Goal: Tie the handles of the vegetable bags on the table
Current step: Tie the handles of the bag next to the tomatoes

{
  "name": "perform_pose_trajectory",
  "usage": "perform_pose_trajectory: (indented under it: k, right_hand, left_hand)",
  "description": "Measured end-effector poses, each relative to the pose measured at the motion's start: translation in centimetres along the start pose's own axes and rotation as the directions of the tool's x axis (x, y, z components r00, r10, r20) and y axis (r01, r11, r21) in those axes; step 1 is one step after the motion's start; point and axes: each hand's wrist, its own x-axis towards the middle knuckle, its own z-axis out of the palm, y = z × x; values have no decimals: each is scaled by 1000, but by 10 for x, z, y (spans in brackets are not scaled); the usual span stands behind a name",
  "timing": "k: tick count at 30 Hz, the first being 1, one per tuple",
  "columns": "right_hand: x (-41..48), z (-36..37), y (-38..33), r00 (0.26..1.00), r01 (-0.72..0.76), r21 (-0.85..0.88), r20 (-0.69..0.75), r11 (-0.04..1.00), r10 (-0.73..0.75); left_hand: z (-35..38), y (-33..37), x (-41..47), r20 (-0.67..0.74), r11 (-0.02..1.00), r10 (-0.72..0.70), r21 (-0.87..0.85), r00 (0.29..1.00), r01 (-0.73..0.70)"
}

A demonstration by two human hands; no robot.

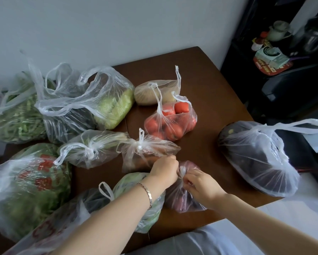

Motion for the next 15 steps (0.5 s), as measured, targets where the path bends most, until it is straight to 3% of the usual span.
perform_pose_trajectory:
  k: [3, 5, 7, 9, 11, 12, 15]
  right_hand:
    - [3, -10, 2, 993, -70, 47, 93, 996, 66]
    - [3, -22, 1, 990, -123, 67, 75, 990, 117]
    - [-2, -36, 1, 980, -190, 53, -48, 980, 193]
    - [-11, -54, -1, 929, -230, 82, -278, 970, 243]
    - [-20, -72, 1, 798, -205, 36, -573, 978, 188]
    - [-24, -79, 3, 697, -215, -7, -701, 977, 149]
    - [-28, -95, 10, 451, -439, 17, -861, 898, 236]
  left_hand:
    - [-2, -8, 3, 65, 995, -54, -85, 996, 60]
    - [-9, -12, 11, 161, 972, -100, -196, 982, 131]
    - [-18, -12, 19, 192, 939, -124, -295, 974, 177]
    - [-26, -11, 28, 146, 912, -139, -366, 979, 184]
    - [-36, -7, 34, 89, 888, -104, -440, 991, 132]
    - [-42, -3, 37, 72, 885, -61, -458, 996, 87]
    - [-54, 12, 44, 11, 888, 54, -458, 998, -43]
